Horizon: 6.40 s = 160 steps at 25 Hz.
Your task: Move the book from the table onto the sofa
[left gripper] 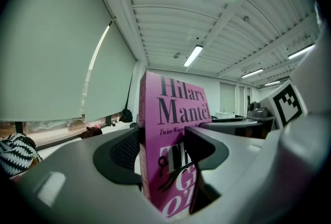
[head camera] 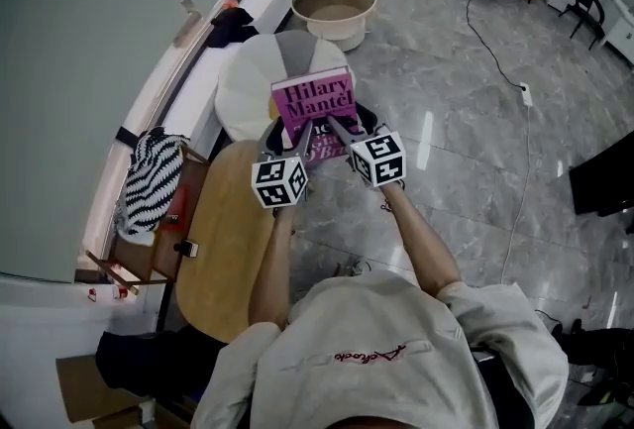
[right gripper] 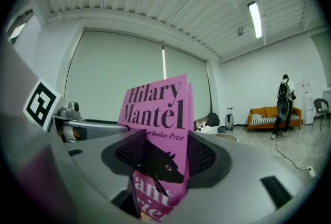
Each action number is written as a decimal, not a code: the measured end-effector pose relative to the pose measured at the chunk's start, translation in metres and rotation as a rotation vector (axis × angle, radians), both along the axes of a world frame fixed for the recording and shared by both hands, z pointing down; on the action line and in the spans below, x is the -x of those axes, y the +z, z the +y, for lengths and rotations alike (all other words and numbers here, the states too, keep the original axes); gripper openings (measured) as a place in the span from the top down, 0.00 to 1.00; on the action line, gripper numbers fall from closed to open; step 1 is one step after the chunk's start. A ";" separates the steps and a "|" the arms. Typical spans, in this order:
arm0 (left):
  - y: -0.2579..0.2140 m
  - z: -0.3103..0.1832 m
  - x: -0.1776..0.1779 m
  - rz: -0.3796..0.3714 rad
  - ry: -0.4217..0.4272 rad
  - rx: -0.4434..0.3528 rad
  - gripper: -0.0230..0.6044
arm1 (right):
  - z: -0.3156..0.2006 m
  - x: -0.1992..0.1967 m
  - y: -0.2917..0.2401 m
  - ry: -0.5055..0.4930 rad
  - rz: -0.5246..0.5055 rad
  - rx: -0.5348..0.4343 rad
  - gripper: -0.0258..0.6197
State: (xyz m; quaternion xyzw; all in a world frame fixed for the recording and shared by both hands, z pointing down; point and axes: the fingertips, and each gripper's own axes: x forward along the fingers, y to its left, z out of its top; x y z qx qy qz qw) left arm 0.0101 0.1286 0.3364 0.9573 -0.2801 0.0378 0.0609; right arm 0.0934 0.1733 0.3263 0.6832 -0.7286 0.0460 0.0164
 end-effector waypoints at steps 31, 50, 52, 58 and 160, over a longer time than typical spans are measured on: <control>0.012 -0.059 -0.077 0.011 0.061 0.015 0.54 | -0.056 -0.075 0.012 0.054 -0.007 0.009 0.57; 0.001 -0.221 -0.140 0.027 0.075 0.029 0.54 | -0.218 -0.138 -0.002 0.063 0.007 0.018 0.57; -0.003 -0.236 -0.147 0.030 0.078 0.026 0.54 | -0.233 -0.144 -0.005 0.066 0.008 0.016 0.57; -0.003 -0.281 -0.162 0.036 0.091 0.030 0.54 | -0.277 -0.159 -0.007 0.078 0.014 0.019 0.57; 0.040 -0.574 -0.382 0.006 -0.052 0.115 0.54 | -0.581 -0.385 0.040 -0.054 -0.049 0.093 0.57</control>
